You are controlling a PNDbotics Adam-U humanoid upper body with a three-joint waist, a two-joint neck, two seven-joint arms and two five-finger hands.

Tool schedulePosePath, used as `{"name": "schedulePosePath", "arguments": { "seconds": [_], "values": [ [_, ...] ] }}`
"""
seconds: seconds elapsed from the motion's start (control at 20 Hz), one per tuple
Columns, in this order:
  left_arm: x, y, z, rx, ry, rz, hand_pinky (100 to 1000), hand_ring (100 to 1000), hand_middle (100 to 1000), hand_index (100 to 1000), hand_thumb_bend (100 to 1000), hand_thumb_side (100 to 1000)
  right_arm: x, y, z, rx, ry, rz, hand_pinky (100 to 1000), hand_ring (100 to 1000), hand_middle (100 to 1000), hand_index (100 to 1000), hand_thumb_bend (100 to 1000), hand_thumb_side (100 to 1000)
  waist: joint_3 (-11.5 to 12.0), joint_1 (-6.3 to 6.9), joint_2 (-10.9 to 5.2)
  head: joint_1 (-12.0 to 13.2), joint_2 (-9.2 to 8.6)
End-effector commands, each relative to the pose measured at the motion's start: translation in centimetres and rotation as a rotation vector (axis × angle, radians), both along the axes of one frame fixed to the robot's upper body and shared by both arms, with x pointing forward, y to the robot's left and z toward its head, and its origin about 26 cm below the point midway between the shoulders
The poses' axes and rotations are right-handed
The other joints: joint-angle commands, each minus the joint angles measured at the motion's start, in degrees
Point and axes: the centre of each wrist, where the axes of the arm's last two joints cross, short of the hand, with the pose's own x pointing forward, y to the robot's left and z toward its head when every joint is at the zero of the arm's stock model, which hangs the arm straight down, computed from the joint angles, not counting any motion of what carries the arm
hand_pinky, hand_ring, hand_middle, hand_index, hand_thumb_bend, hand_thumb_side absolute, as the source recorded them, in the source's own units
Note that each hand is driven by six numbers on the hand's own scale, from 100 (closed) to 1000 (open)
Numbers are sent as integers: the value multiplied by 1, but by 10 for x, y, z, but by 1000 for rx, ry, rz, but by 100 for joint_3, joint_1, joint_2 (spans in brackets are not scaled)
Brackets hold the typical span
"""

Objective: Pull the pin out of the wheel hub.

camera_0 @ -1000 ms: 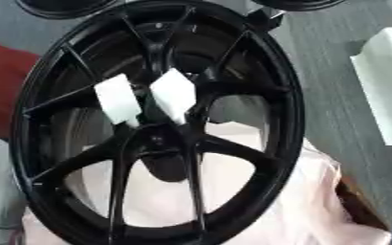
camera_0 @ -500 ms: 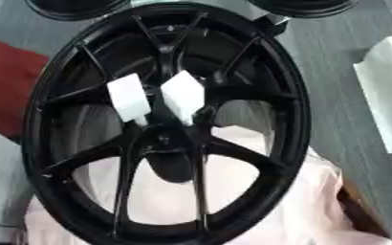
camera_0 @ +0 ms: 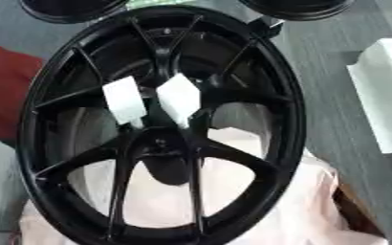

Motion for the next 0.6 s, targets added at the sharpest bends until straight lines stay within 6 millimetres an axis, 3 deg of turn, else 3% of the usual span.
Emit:
{"name": "schedulePosePath", "arguments": {
  "seconds": [0.05,0.15,0.3,0.4,0.45,0.6],
  "values": [
    [-9,9,17,56,51,58,951,977,895,951,256,828,-1,-2,10,-16,-27,2,838,784,733,830,100,624,-5,-1,-142,8,-81],
    [-9,7,16,43,71,59,940,971,887,946,190,871,-1,-2,10,-13,-27,2,838,783,733,830,100,625,-4,0,-148,18,-91],
    [-9,6,17,21,71,53,932,965,882,940,100,843,-1,-2,10,-13,-28,2,837,783,732,829,100,624,-6,5,-154,28,-80],
    [-9,5,18,9,57,53,919,953,867,930,100,846,-1,-2,10,-13,-29,2,837,783,732,829,100,624,-11,11,-156,33,-82],
    [-9,4,18,1,46,50,902,938,848,918,100,824,-1,-2,10,-13,-30,2,837,782,732,829,100,624,-12,13,-156,30,-73],
    [-10,2,22,-50,-60,75,843,850,749,850,100,637,-1,-3,10,-13,-30,1,837,782,732,829,100,624,-18,12,-152,11,-37]
  ]
}}
